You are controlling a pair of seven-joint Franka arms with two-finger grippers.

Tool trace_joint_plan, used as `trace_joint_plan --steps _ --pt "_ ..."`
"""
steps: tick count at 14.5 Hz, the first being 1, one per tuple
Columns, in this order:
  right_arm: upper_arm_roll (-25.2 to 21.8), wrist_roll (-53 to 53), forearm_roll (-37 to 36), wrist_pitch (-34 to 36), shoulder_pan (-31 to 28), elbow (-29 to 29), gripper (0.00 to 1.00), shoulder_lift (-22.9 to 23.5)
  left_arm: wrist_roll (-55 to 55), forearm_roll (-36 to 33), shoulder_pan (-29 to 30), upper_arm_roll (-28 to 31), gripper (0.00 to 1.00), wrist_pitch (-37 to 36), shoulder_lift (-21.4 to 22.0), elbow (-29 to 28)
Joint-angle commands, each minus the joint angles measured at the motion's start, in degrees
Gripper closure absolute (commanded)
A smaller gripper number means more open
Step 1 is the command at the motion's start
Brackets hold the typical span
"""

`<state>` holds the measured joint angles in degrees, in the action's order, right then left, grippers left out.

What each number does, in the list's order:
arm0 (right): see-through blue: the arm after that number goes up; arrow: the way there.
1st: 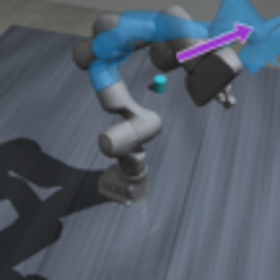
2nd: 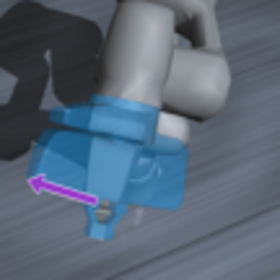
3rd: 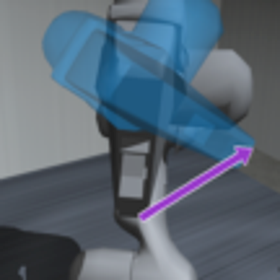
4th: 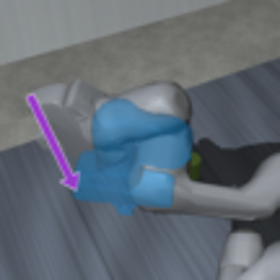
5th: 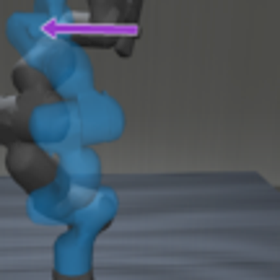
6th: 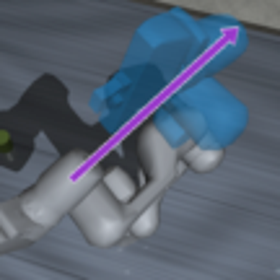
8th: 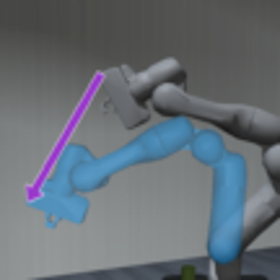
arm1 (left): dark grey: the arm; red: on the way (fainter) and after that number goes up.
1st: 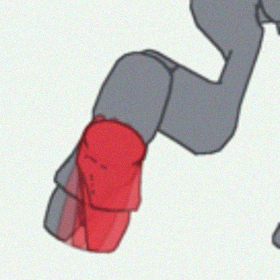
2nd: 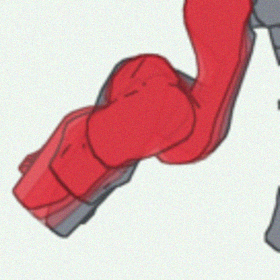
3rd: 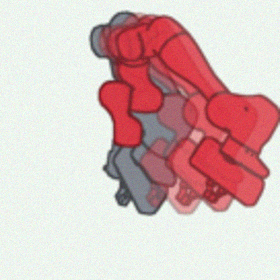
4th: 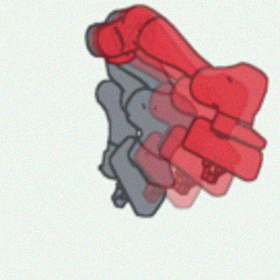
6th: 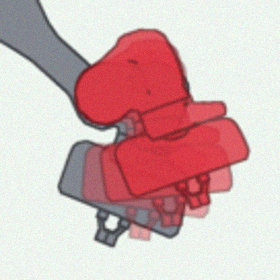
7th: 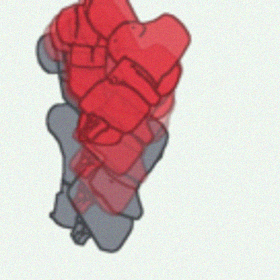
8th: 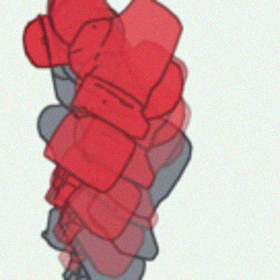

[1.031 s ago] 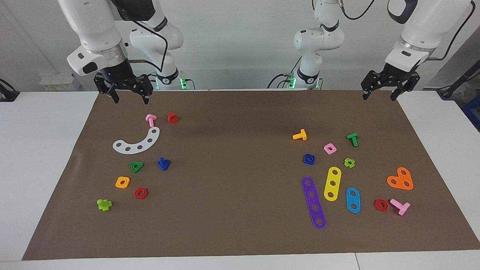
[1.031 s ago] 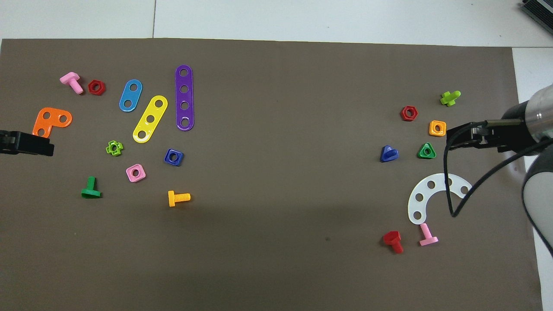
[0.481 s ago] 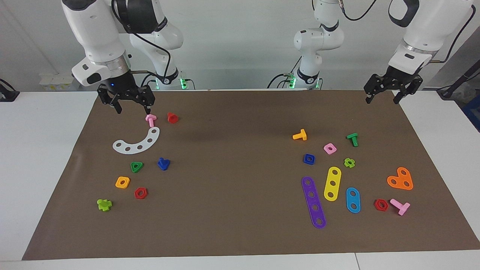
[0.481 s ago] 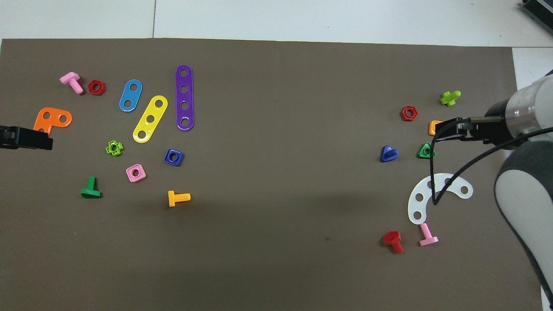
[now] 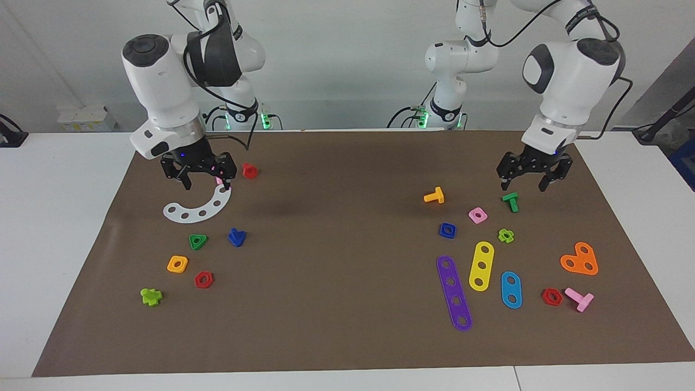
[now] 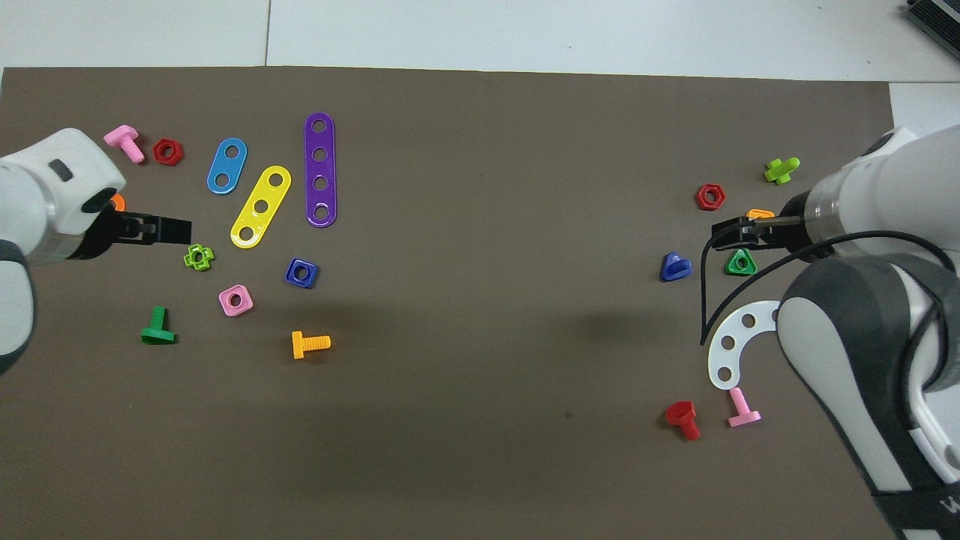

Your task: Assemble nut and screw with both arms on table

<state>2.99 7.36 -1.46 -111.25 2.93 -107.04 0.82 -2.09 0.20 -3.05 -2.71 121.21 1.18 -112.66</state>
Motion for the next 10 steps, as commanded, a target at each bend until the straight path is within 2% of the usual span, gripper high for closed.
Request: trace_joint_plan --steps 1,5,7,10 --pt "0.0 -2.61 1.02 -3.78 -0.2 -1.42 0.02 2.51 2.87 0.59 -3.45 0.6 0.0 6.4 -3.19 -2.64" --pt "0.35 -2.96 1.02 -8.09 -0.11 -1.51 0.03 6.99 1.83 0.51 -7.66 0.6 0.0 17.46 -4.07 -10.72" --pt "0.35 -4.01 1.02 -10.81 0.5 -2.64 0.07 8.49 -1.41 0.51 -9.33 0.6 0.0 19.59 -7.31 -11.44" --pt "0.35 -4.11 1.11 -18.45 0.5 -8.08 0.13 9.03 -9.48 0.51 -9.69 0.69 0.0 20.82 -10.4 -11.53"
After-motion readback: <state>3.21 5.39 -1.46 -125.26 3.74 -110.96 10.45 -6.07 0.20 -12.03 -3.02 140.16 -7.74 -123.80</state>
